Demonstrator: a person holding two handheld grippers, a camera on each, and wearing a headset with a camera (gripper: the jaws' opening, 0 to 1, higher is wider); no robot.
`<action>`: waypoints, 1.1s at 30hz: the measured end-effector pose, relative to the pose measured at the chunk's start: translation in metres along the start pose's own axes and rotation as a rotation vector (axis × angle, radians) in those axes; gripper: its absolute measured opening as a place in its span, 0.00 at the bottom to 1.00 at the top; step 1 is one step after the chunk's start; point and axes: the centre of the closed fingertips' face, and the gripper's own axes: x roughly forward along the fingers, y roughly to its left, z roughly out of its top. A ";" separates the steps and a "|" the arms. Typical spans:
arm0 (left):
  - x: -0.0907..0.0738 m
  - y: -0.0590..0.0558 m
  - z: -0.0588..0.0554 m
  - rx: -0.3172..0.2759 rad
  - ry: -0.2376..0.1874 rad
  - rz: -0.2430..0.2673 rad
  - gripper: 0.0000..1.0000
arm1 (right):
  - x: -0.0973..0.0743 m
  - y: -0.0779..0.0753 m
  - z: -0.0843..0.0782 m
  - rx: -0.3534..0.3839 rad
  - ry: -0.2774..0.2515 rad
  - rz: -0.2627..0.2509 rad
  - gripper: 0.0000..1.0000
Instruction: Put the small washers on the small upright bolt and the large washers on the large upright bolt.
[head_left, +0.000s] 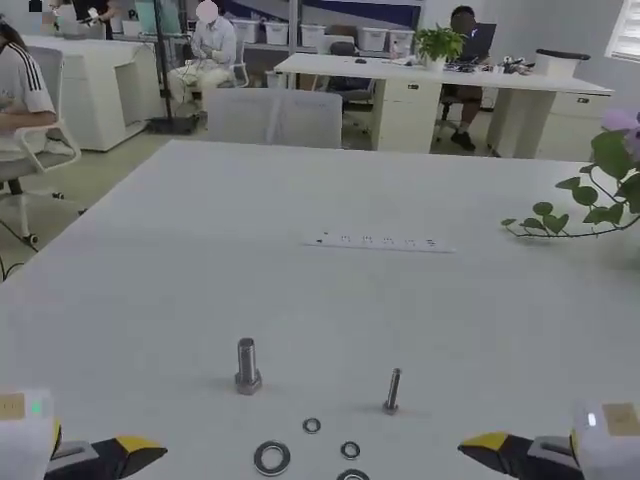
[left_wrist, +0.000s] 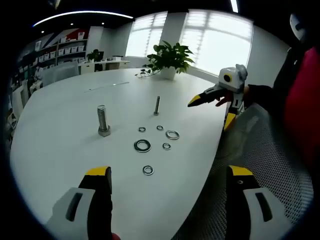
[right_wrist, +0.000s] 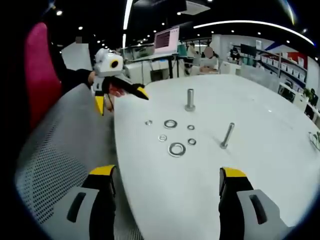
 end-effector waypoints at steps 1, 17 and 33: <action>0.000 0.000 0.000 0.000 0.000 0.000 0.95 | 0.000 0.000 0.000 0.000 0.001 0.001 0.85; 0.000 -0.001 0.001 0.005 -0.002 0.006 0.95 | 0.001 0.000 0.002 -0.041 0.038 0.026 0.83; -0.001 -0.002 0.004 0.003 -0.010 0.022 0.95 | 0.010 -0.003 0.011 -0.112 0.086 0.078 0.81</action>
